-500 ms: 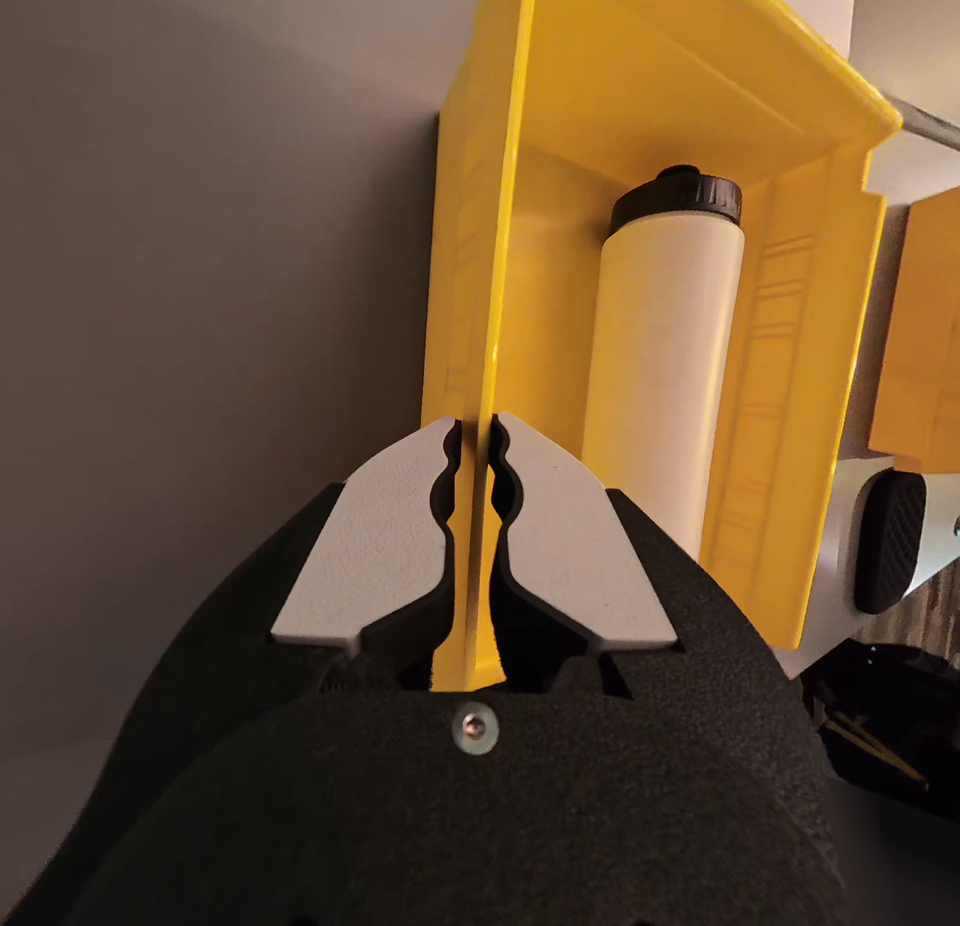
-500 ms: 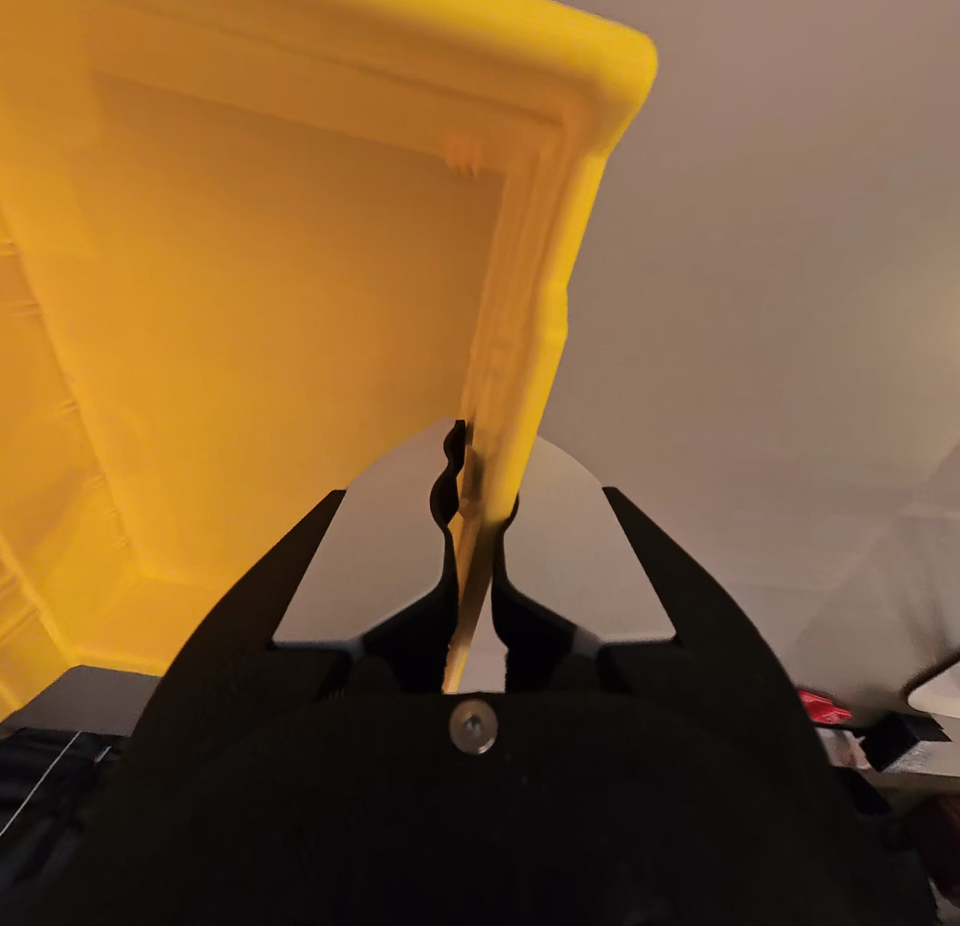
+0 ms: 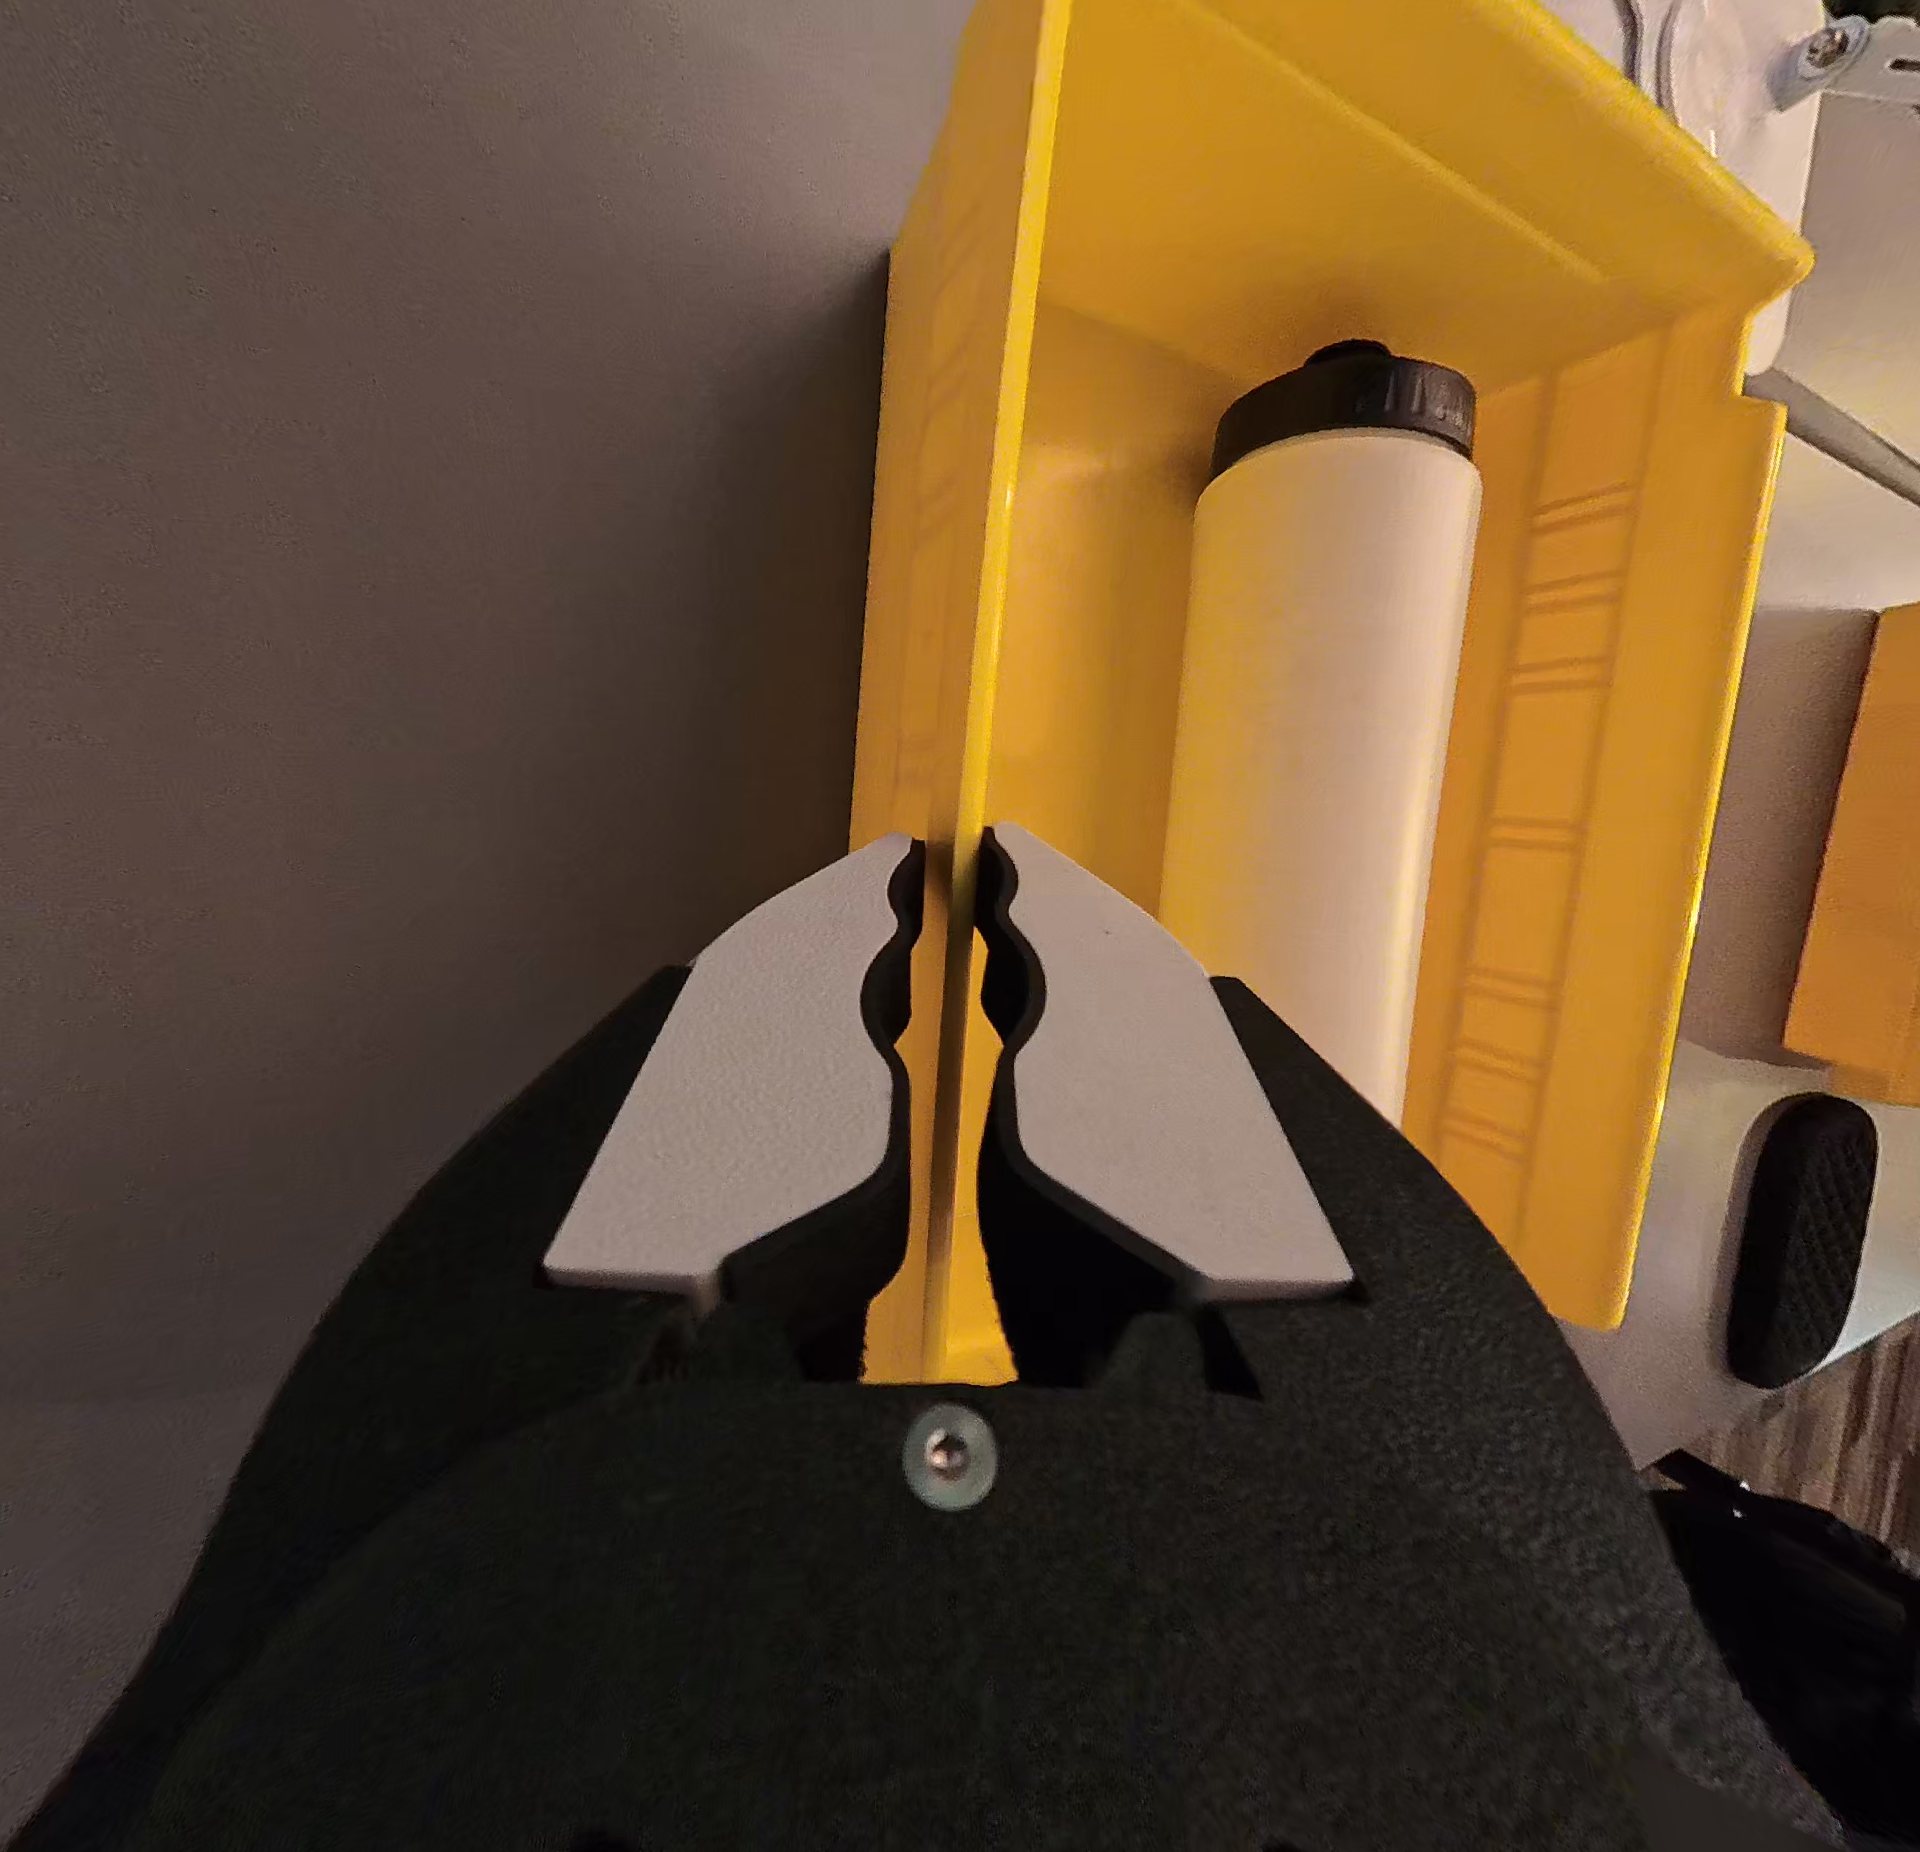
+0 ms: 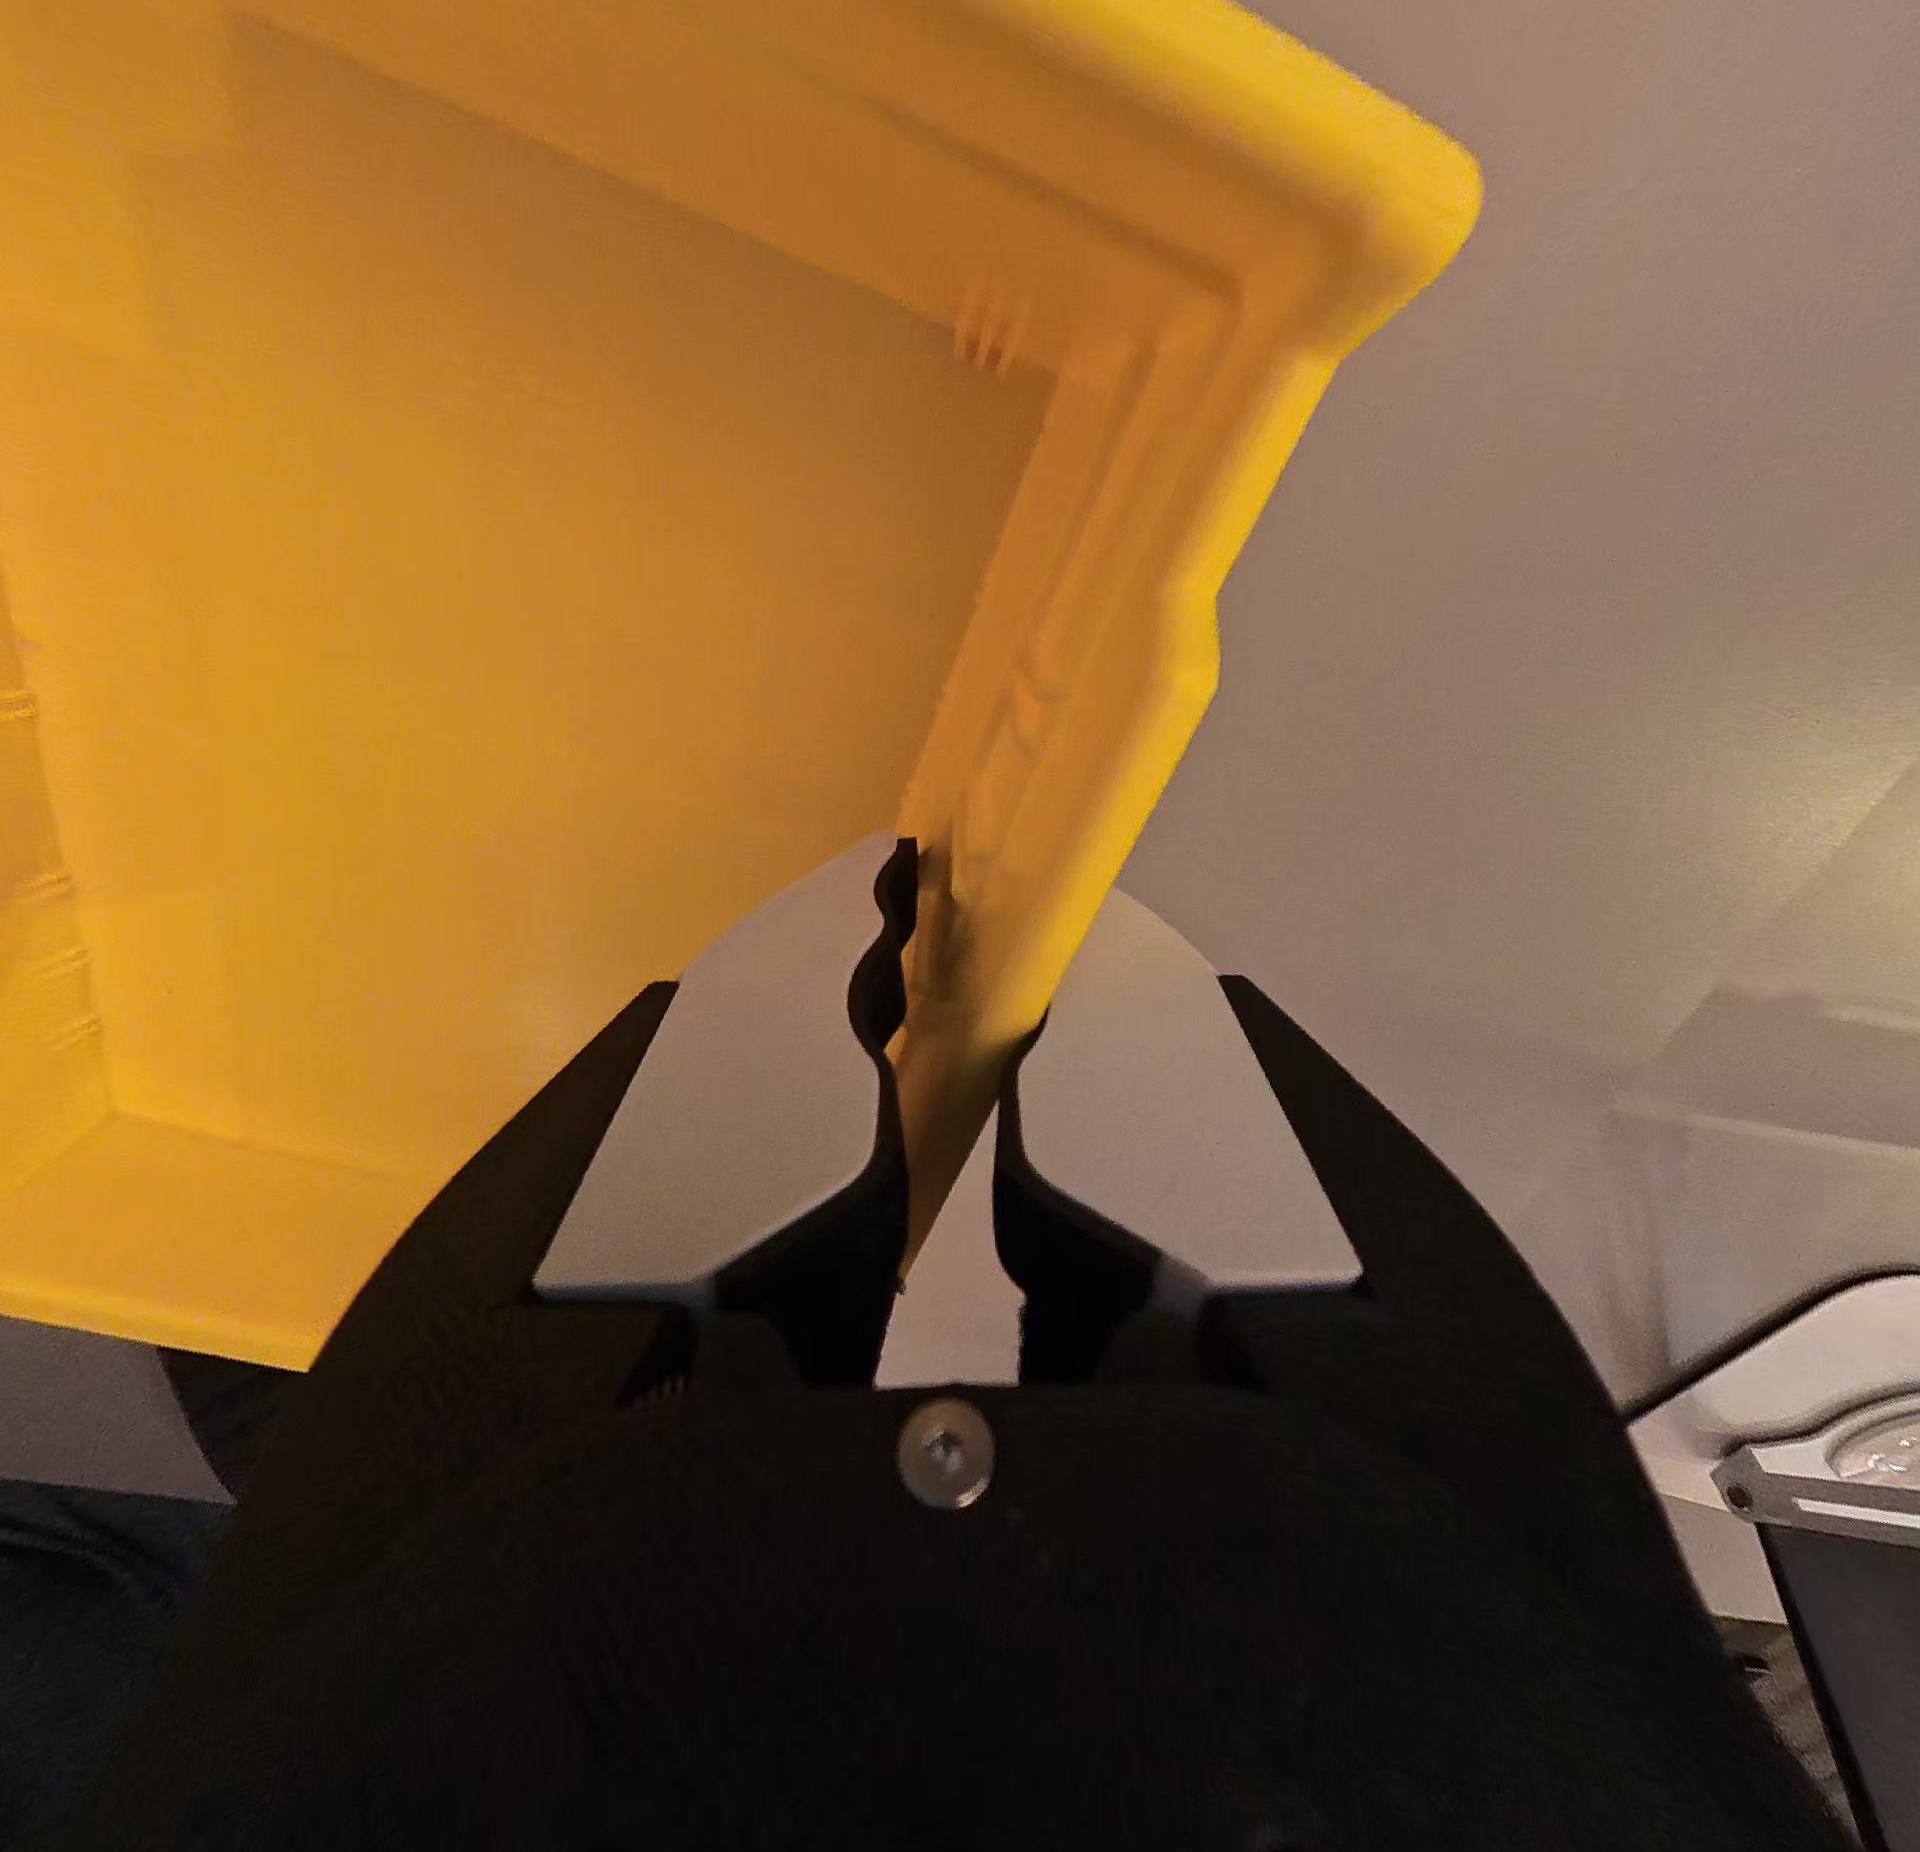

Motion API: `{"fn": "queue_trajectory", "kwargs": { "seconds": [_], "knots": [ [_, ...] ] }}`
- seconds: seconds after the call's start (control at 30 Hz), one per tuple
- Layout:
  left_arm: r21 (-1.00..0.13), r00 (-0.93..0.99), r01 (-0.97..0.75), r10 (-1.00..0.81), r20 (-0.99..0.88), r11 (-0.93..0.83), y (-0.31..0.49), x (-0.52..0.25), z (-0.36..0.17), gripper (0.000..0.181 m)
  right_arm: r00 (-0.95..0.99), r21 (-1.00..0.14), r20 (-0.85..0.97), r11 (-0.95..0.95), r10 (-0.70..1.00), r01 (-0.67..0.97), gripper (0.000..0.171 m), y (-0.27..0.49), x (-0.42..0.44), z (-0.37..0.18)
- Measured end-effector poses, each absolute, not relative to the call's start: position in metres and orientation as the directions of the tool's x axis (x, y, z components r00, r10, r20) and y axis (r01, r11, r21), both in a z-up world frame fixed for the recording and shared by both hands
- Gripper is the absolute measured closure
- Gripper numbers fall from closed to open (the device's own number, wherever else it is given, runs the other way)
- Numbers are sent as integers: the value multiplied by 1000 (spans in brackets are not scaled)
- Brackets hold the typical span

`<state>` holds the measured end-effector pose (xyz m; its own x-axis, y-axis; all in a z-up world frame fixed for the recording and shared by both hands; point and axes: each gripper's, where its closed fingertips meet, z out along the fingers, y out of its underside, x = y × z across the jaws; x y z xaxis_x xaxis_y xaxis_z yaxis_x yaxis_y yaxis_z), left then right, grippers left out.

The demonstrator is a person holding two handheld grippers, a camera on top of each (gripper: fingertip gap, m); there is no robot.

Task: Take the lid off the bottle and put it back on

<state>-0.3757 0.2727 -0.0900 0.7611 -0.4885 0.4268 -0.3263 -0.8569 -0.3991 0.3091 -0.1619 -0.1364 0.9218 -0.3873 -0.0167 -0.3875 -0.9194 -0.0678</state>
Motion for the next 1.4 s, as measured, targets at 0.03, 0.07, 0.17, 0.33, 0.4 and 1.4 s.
{"fn": "queue_trajectory", "kwargs": {
  "seconds": [0.03, 0.07, 0.17, 0.33, 0.4, 1.4],
  "knots": [
    [-398, 766, -327, -488, 420, -857, 272, -378, -90, 173, 924, -70, -15, -922, -381, -381, 158, -162, 309, -136],
    [-399, 771, -328, -487, 410, -856, 273, -382, -90, 174, 925, -71, -15, -923, -379, -379, 158, -163, 310, -136],
    [-406, 786, -301, -466, 406, -863, 277, -390, -90, 174, 929, -64, 11, -927, -371, -369, 156, -165, 313, -136],
    [-417, 792, -278, -452, 410, -865, 282, -395, -89, 174, 935, -82, 21, -933, -354, -351, 154, -165, 314, -137],
    [-423, 796, -273, -450, 406, -864, 284, -395, -89, 173, 936, -80, 29, -934, -351, -348, 154, -165, 314, -137],
    [-577, 659, -551, -738, 143, -603, 237, -290, -35, 117, 918, -940, 126, -342, -376, -11, 112, -80, 264, 60]
  ]
}}
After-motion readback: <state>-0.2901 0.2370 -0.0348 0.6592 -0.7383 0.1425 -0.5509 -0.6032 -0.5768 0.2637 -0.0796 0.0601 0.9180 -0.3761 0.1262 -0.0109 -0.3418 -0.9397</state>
